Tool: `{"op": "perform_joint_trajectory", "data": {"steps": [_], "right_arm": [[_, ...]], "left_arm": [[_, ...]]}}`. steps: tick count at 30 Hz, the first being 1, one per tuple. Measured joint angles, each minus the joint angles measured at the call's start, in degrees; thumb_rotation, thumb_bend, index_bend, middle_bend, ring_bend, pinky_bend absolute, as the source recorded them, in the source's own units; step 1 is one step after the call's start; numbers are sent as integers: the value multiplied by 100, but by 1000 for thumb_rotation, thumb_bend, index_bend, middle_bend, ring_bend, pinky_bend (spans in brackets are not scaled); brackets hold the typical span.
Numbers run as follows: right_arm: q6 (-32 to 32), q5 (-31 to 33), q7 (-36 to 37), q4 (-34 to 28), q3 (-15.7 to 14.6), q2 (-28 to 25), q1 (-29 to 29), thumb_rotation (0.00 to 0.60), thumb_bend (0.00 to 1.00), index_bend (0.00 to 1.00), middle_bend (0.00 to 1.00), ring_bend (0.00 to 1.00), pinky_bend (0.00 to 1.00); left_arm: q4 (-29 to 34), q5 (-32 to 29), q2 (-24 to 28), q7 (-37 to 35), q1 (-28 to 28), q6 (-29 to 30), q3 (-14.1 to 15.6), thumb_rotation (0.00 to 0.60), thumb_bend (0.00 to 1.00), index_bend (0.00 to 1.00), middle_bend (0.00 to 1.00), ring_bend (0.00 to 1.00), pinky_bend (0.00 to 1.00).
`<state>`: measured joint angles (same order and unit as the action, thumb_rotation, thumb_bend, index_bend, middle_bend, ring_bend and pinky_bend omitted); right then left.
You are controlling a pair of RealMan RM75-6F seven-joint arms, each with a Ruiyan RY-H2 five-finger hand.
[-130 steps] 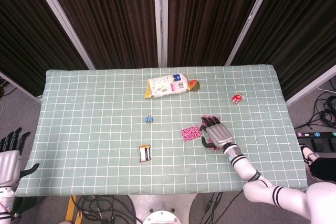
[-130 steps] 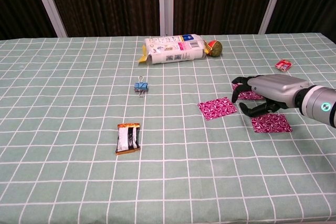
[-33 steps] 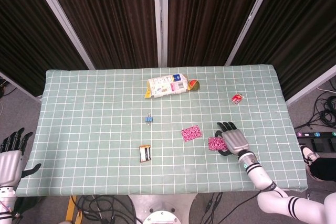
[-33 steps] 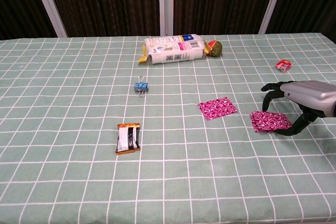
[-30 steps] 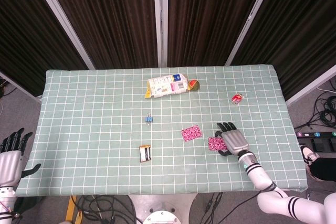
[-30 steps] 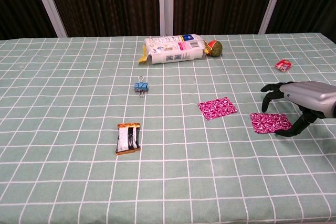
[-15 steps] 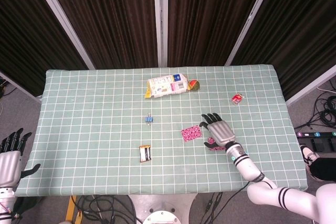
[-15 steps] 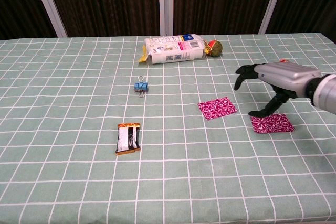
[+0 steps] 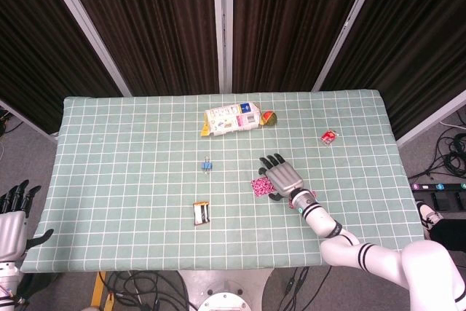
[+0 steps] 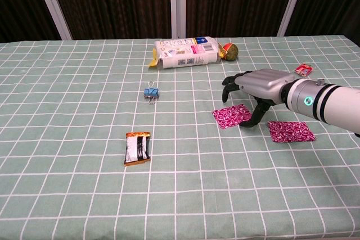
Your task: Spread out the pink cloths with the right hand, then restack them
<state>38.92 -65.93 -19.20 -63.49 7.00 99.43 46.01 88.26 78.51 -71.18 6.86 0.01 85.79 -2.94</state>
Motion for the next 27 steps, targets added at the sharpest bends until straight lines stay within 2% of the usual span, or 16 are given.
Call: {"op": "perform_joint_trajectory", "data": {"steps": [8, 18, 27], "right_arm": [[47, -25, 4, 20, -94, -2, -25, 536, 173, 256, 39, 0, 0], [61, 32, 28, 109, -79, 82, 4, 596, 175, 354, 59, 0, 0], [383, 94, 116, -227, -2, -135, -154, 597, 174, 358, 61, 0, 0]], "left_arm": [[-34, -5, -22, -13, -7, -34, 0, 600, 18, 187, 143, 72, 123], [-28, -8, -10, -24, 15, -23, 7, 600, 18, 188, 143, 72, 123], [-42, 35, 7, -42, -40, -50, -26, 600, 18, 188, 143, 72, 123]]}}
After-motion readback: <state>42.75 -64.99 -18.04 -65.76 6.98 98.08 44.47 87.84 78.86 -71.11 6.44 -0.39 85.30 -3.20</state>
